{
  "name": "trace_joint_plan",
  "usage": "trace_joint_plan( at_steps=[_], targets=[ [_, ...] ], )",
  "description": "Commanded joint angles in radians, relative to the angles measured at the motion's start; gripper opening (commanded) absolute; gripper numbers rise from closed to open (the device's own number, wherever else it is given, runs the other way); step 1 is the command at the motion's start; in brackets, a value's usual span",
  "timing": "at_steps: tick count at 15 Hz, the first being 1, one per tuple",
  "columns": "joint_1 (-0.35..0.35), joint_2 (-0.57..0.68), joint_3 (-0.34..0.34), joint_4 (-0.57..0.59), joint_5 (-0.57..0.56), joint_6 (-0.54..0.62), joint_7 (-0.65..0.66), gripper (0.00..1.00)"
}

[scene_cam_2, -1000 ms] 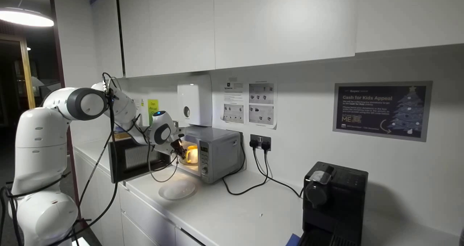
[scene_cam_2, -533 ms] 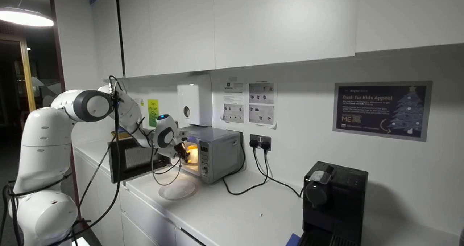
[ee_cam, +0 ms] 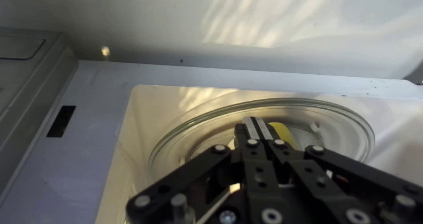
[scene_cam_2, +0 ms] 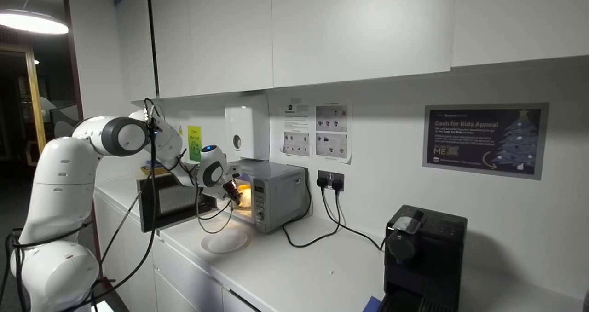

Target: Move the mug to the microwave

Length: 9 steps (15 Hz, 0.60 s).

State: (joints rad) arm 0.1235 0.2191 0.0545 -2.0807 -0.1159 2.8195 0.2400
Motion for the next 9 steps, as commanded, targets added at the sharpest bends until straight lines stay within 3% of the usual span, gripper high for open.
trace_joint_plan(
  at_steps=[1,9],
  targets=[
    [0.008,0.028,0.005,0.04,0.025,0.007,-0.034,0.0],
    [0.028,0.054,0.011,0.067,0.027,-0.003,-0.026,0.0]
  ],
)
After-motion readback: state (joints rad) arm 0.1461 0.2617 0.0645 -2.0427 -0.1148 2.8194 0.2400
